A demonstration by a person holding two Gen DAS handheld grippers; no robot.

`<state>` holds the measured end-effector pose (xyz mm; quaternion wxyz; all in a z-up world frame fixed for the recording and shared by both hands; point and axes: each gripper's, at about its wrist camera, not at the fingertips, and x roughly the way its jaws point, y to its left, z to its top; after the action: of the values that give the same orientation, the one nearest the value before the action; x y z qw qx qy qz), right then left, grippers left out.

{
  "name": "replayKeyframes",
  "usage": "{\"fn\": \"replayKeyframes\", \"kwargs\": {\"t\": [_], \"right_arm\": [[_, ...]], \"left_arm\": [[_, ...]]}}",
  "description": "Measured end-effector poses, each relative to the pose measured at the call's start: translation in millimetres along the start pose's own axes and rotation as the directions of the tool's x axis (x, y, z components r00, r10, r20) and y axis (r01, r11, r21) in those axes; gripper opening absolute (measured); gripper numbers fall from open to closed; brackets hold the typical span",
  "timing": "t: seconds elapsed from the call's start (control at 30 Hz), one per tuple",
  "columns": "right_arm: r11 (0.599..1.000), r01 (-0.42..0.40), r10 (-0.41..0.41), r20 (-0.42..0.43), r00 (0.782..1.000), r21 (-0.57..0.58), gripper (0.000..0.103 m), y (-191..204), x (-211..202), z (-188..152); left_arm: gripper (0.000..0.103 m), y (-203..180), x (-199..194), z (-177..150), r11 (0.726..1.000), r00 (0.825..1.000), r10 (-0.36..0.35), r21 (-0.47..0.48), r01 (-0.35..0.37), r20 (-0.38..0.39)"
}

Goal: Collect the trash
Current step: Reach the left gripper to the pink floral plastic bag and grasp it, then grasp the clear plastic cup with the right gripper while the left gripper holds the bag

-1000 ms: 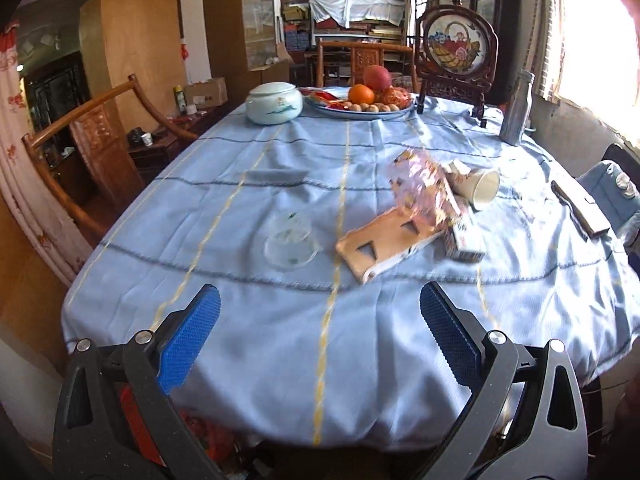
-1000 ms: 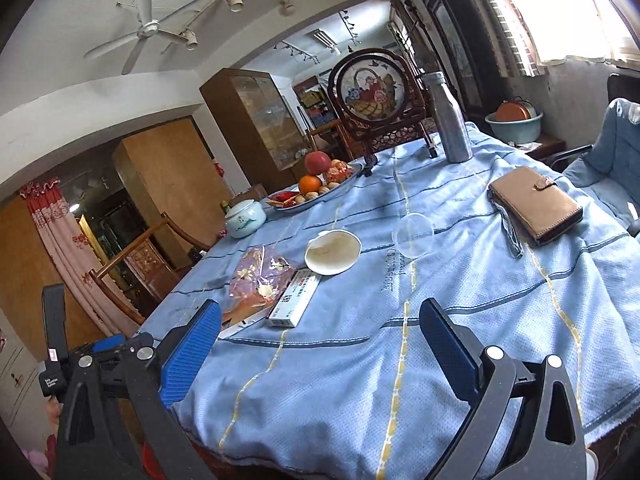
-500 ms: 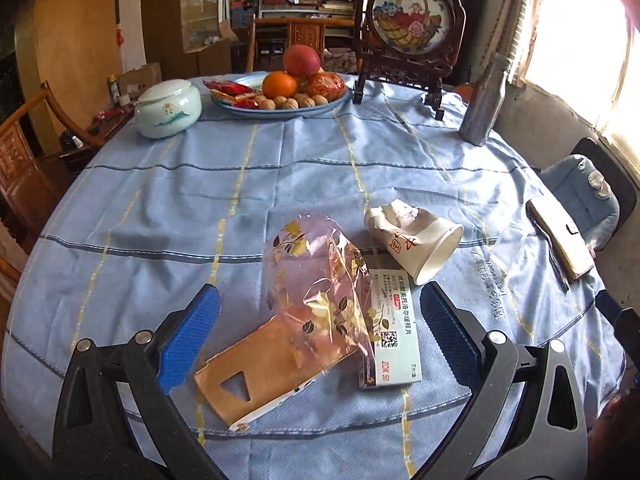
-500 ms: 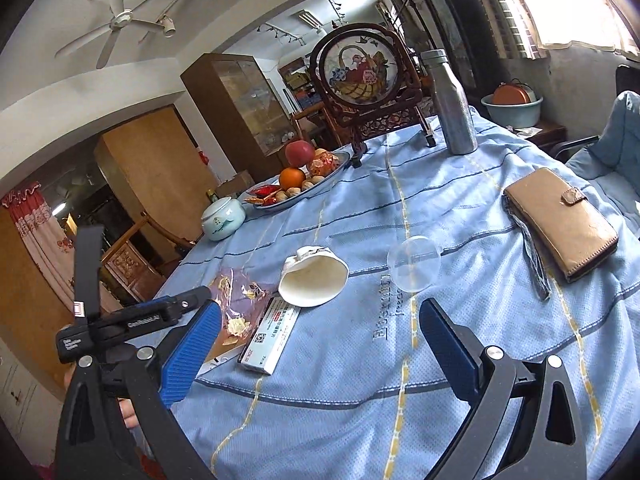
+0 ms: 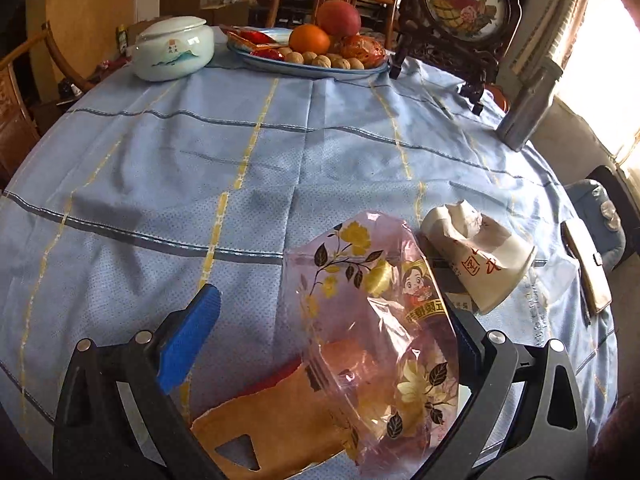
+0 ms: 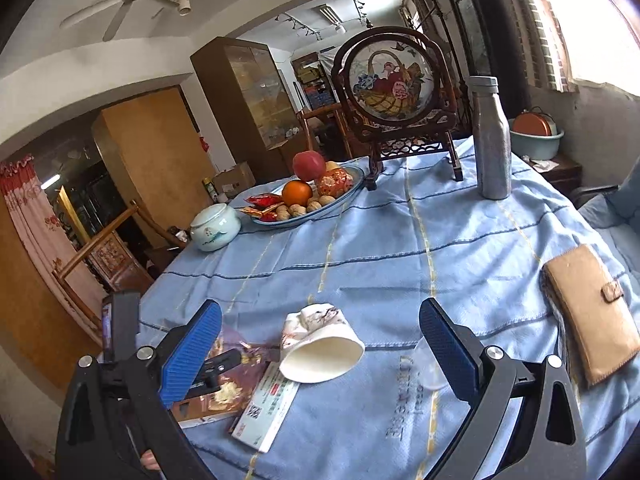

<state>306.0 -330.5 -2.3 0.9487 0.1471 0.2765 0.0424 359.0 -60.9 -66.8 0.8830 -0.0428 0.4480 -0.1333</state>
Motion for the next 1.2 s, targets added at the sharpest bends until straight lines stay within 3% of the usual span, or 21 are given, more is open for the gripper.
{"fn": "replayKeyframes", "kwargs": {"t": [0.07, 0.13, 0.2, 0.3, 0.4, 0.53, 0.77, 0.8, 0.83, 0.9, 1.03, 1.2], "right_arm": [[0.999, 0.029, -0.029, -0.005, 1.000, 0.018, 0.097, -12, 11, -3], [0.996, 0.075, -0.074, -0.010, 0.997, 0.041, 0.098, -30, 24, -14], [0.984, 0.172, -0.167, -0.100, 0.981, 0.042, 0.098, -44, 39, -17], [0.980, 0.193, -0.188, -0.086, 0.978, 0.048, 0.098, -54, 37, -19], [0.971, 0.238, -0.232, -0.154, 0.960, 0.019, 0.098, -58, 49, -25], [0.970, 0.242, -0.233, -0.250, 0.940, 0.007, 0.098, -61, 68, -35], [0.952, 0.298, -0.304, -0.255, 0.918, -0.061, 0.097, -53, 76, -40], [0.953, 0.297, -0.303, -0.254, 0.919, -0.062, 0.094, -53, 77, -39], [0.954, 0.294, -0.300, -0.254, 0.919, -0.063, 0.082, -54, 77, -39], [0.963, 0.264, -0.267, -0.264, 0.927, -0.048, 0.060, -54, 77, -38], [0.969, 0.243, -0.246, -0.195, 0.950, -0.037, 0.060, -50, 62, -31], [0.973, 0.227, -0.229, -0.189, 0.955, -0.032, 0.060, -50, 60, -29]], "left_arm": [[0.096, 0, -6, -1, 1.000, 0.999, 0.015, 0.003, -0.015, 0.029], [0.096, -2, -11, -2, 0.997, 0.995, 0.073, 0.034, -0.075, 0.064], [0.096, -3, -11, -2, 0.996, 0.995, 0.081, 0.040, -0.084, 0.065], [0.096, -3, -10, -3, 0.998, 0.998, 0.048, 0.034, -0.049, 0.041], [0.096, -4, -9, -3, 0.998, 0.997, 0.055, 0.036, -0.056, 0.046], [0.096, -2, -9, -4, 0.998, 0.998, 0.048, 0.030, -0.050, 0.043], [0.096, -4, -8, -4, 0.998, 0.998, 0.042, 0.043, -0.044, 0.040], [0.096, -4, -8, -4, 0.998, 0.998, 0.040, 0.042, -0.041, 0.040], [0.096, -4, -8, -4, 0.998, 0.998, 0.037, 0.040, -0.039, 0.041], [0.092, -5, -8, -3, 0.999, 0.999, 0.028, 0.042, -0.030, 0.043], [0.067, -7, -10, -2, 0.998, 0.999, -0.003, 0.057, 0.000, 0.051], [0.052, -5, -12, 0, 0.999, 0.998, -0.030, 0.044, 0.028, 0.060]]}}
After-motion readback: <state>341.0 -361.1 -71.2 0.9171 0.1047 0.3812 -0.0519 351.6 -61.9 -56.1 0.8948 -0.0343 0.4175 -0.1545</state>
